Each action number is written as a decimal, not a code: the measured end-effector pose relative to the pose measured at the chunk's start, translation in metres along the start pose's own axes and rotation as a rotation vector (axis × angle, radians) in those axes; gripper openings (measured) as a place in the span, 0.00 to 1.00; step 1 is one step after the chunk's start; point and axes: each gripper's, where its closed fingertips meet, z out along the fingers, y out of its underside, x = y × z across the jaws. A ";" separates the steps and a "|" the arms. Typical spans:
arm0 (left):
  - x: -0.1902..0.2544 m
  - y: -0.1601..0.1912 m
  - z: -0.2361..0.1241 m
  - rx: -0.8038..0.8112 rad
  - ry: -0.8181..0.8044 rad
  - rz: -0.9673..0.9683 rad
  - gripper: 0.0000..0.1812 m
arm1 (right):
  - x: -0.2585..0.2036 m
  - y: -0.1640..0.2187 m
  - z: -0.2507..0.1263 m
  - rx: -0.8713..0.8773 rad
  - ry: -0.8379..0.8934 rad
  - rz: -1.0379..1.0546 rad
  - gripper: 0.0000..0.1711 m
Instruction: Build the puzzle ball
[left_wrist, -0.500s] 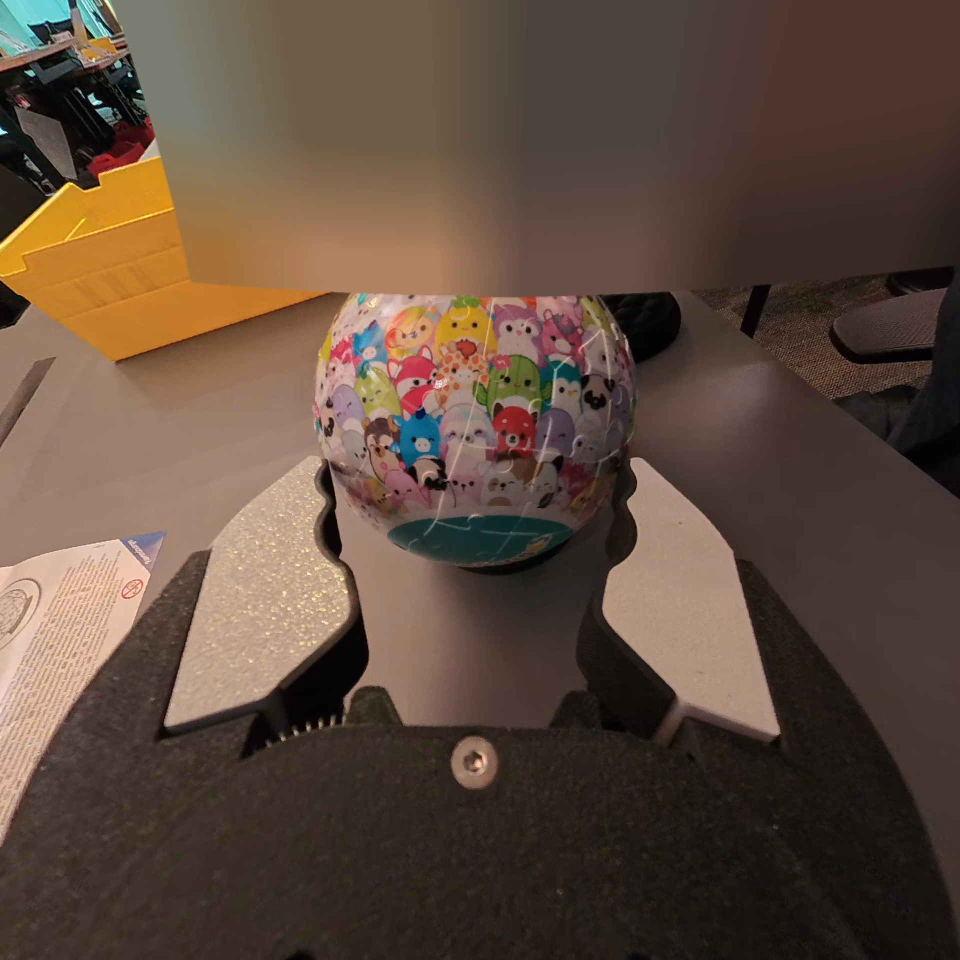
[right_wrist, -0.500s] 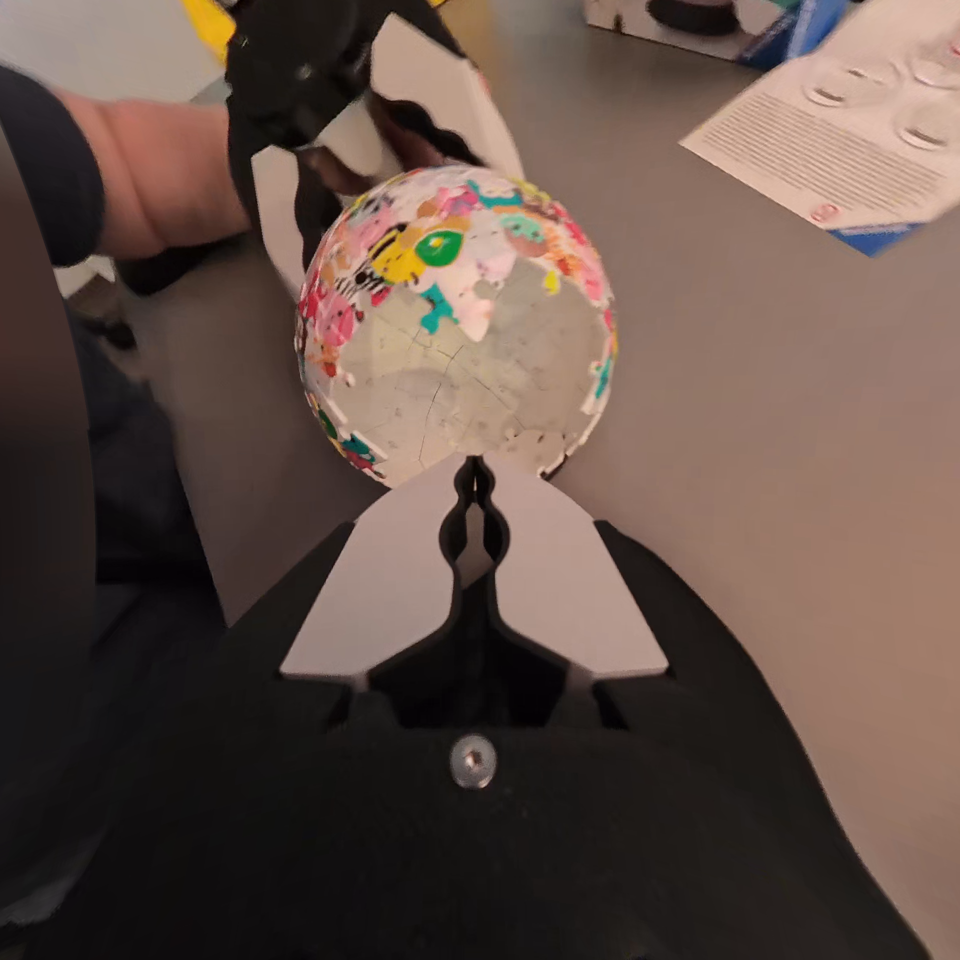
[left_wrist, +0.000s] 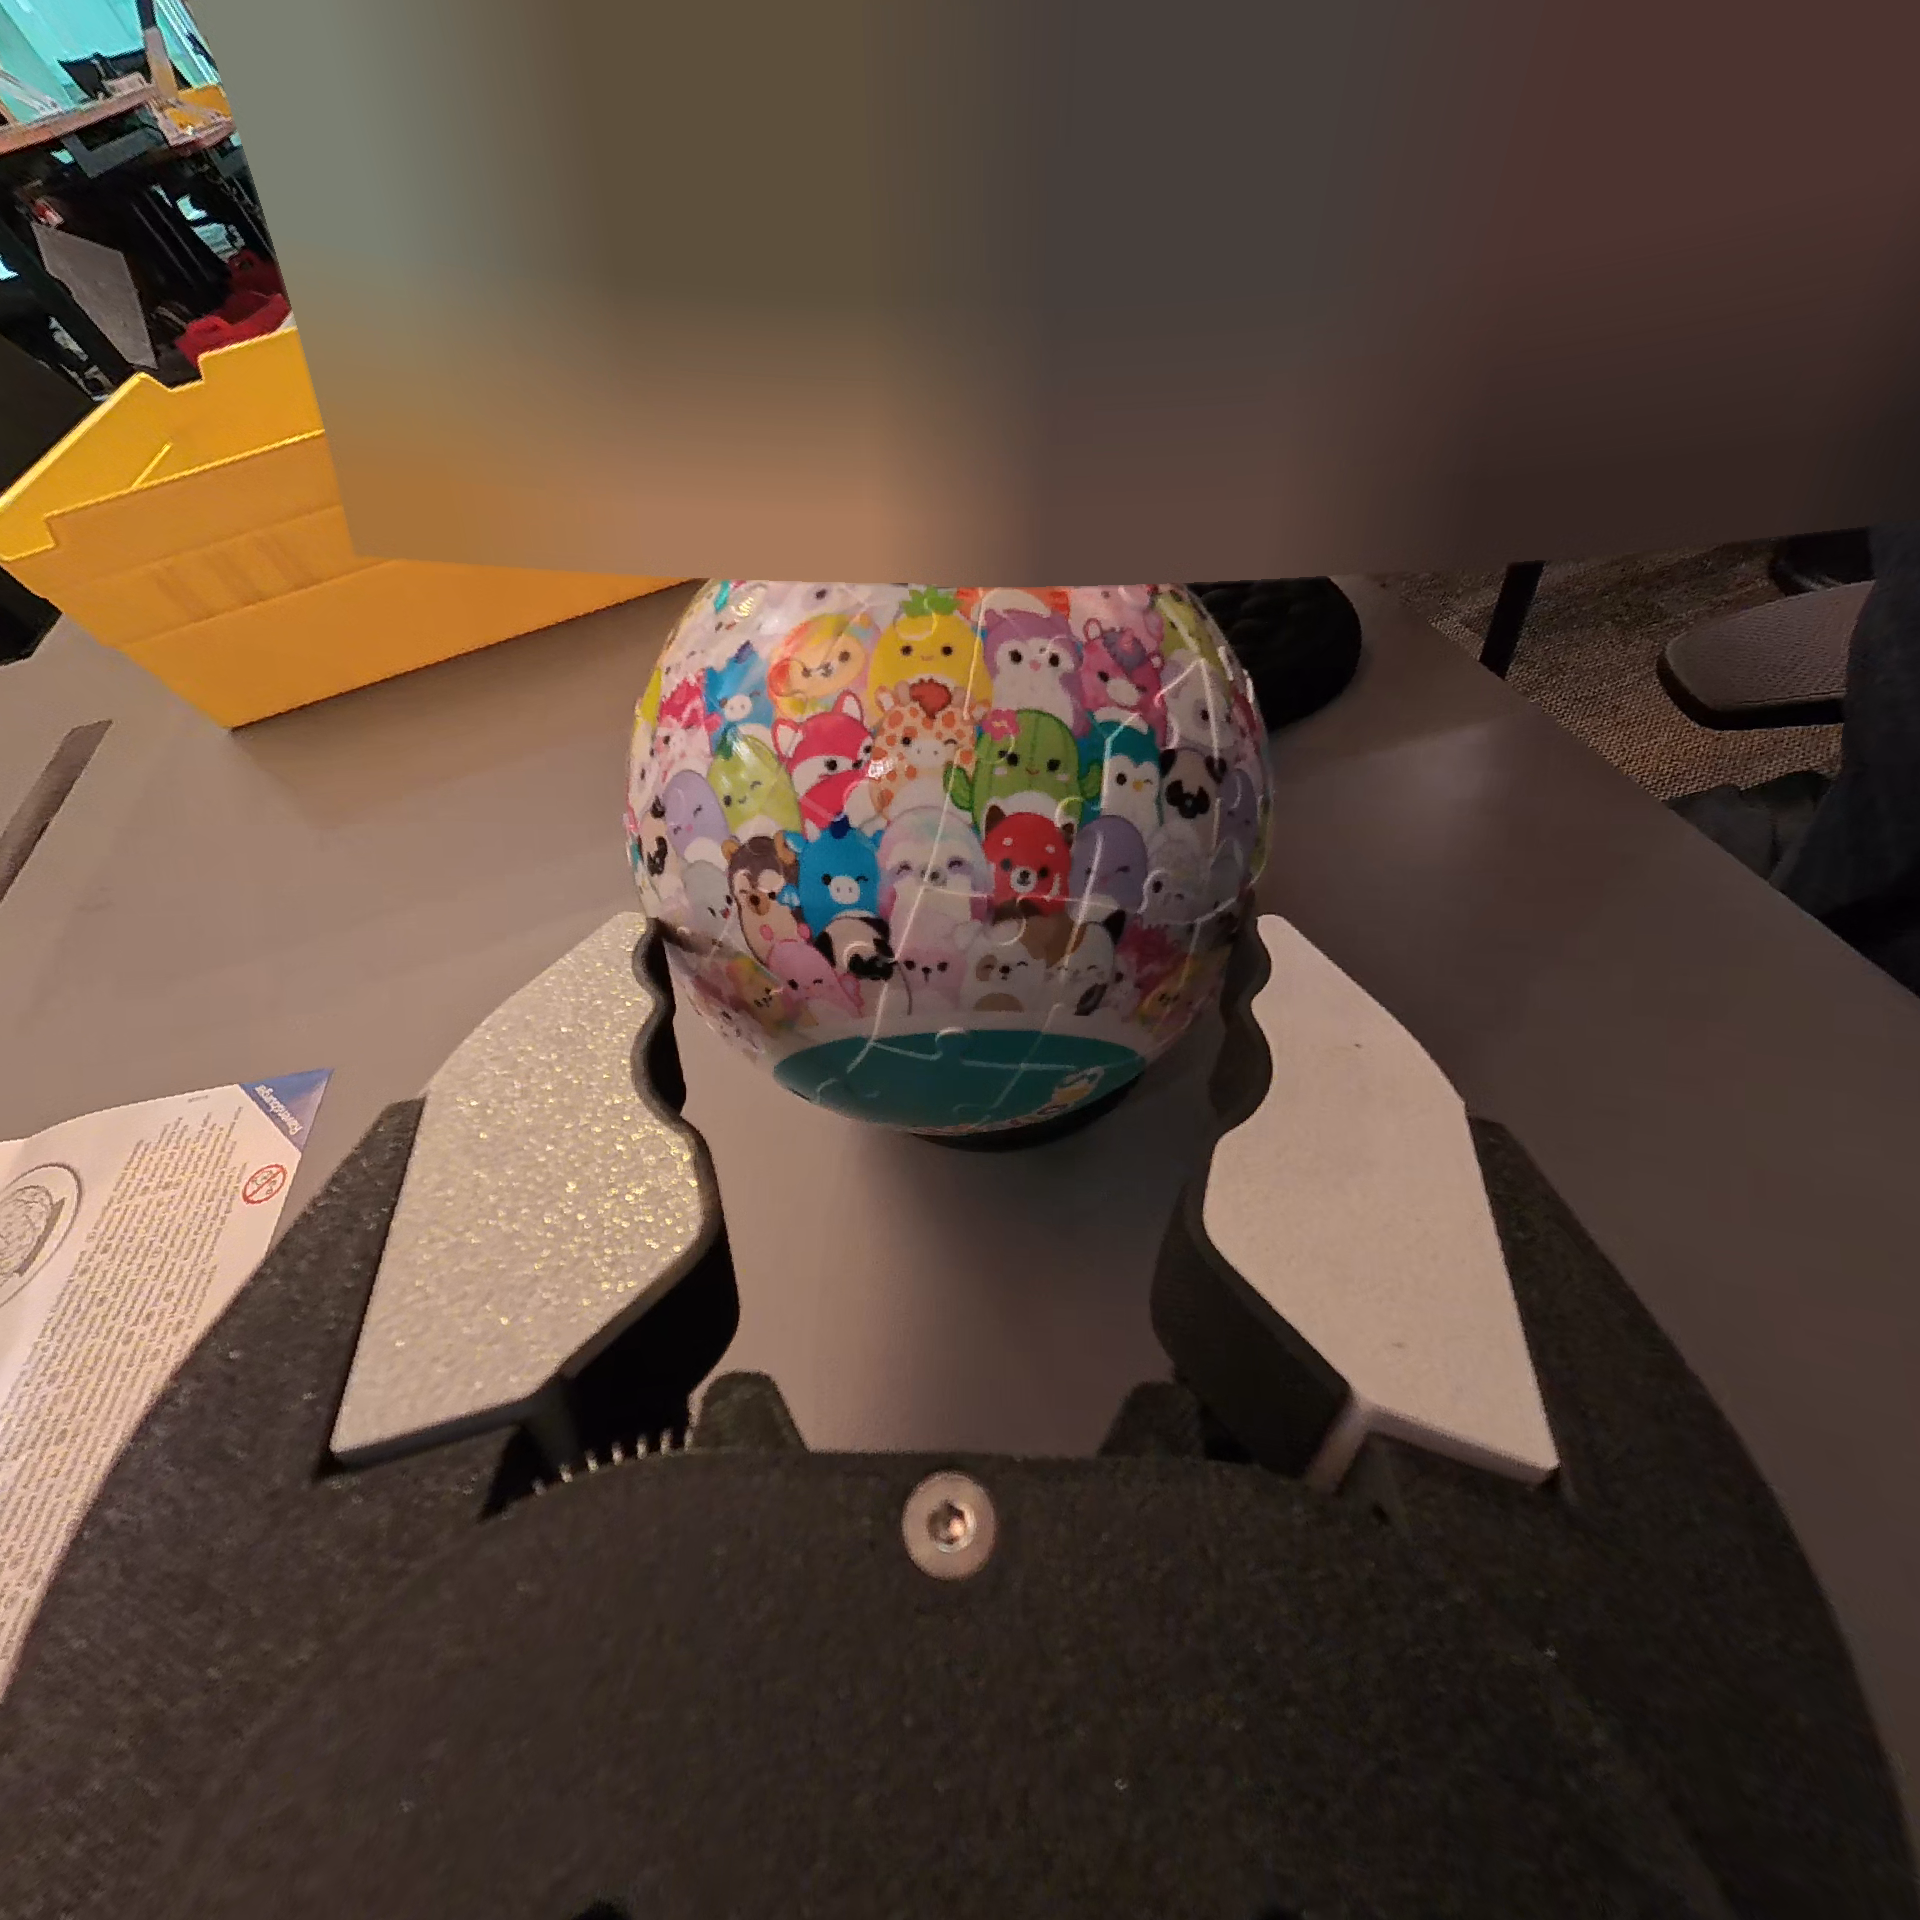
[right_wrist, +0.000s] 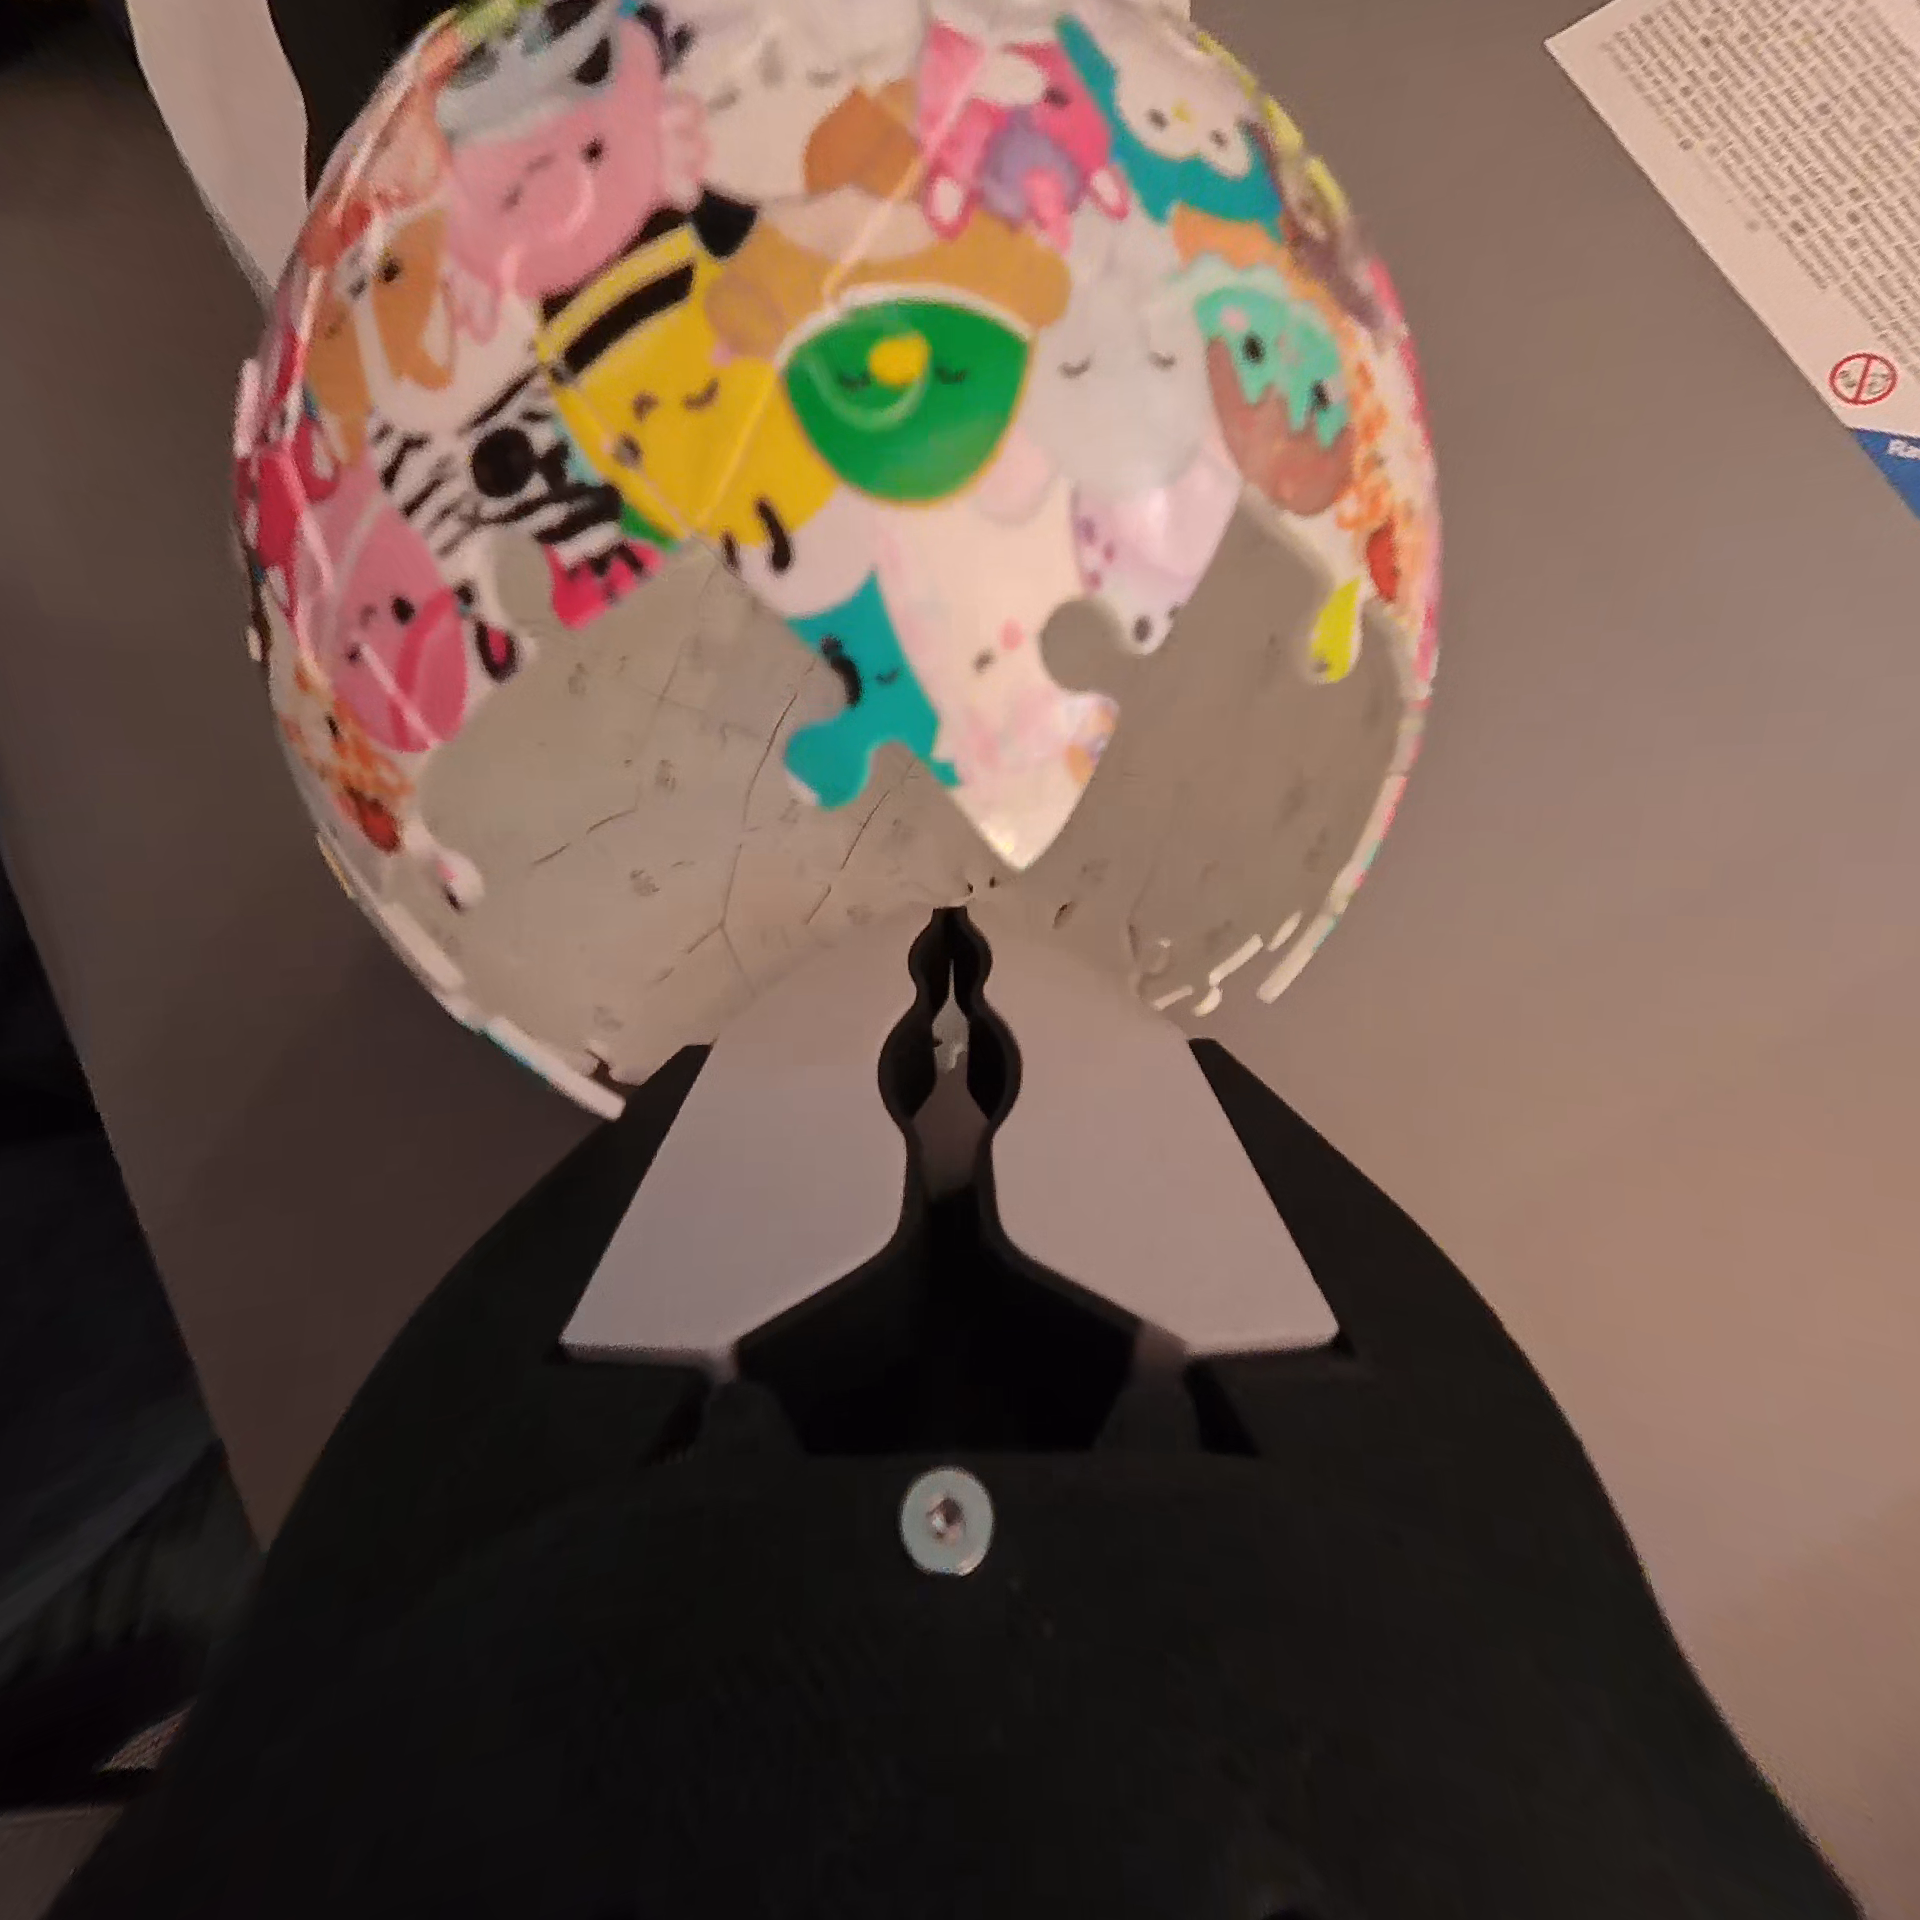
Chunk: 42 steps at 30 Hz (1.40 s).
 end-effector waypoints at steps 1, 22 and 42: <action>0.000 0.000 0.000 0.000 0.000 0.000 0.55 | 0.000 0.000 0.000 -0.009 -0.002 0.008 0.01; 0.000 -0.001 0.000 0.004 -0.002 0.002 0.55 | 0.001 0.010 0.009 -0.125 -0.024 0.071 0.02; -0.003 -0.005 0.001 0.026 0.000 -0.020 0.53 | 0.014 0.007 -0.003 -0.143 0.090 0.120 0.01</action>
